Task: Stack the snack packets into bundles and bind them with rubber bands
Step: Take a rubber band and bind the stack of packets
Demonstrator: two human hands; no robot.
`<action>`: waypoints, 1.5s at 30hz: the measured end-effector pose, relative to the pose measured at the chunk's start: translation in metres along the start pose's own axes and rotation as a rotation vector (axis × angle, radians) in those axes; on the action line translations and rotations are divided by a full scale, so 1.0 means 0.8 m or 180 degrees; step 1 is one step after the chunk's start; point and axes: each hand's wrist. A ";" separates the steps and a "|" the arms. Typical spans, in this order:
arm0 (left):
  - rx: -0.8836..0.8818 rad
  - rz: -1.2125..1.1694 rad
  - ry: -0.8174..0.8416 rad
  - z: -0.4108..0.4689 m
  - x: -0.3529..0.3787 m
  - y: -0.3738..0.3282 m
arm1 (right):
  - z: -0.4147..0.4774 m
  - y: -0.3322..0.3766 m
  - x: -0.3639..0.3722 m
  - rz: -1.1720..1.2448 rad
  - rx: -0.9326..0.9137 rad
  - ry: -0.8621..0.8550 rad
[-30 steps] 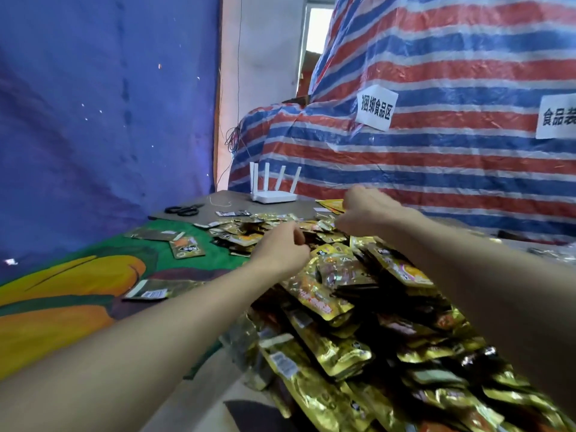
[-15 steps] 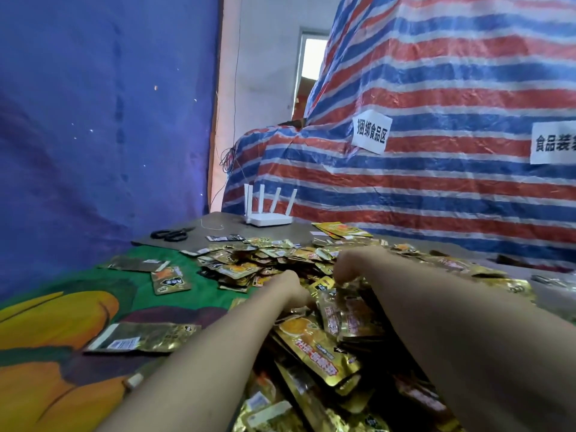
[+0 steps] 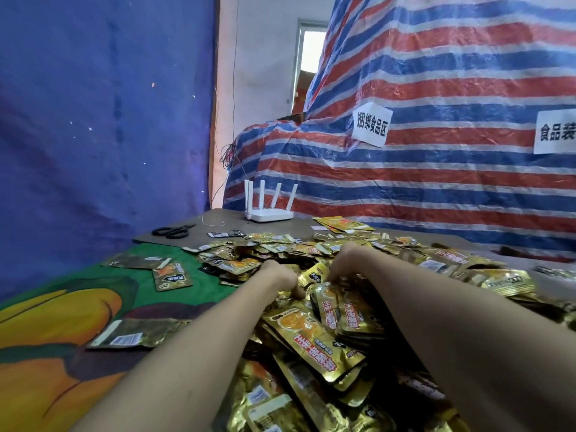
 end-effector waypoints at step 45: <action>0.1036 -0.2354 0.1330 -0.248 -0.030 0.094 | -0.326 -0.045 0.096 0.4449 -0.1421 -0.1637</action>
Point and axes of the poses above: each hand's wrist, its own z-axis towards the middle knuckle, its own x-axis out of the palm, y = z × x, and after that the axes turned 10 degrees about -z, right-handed
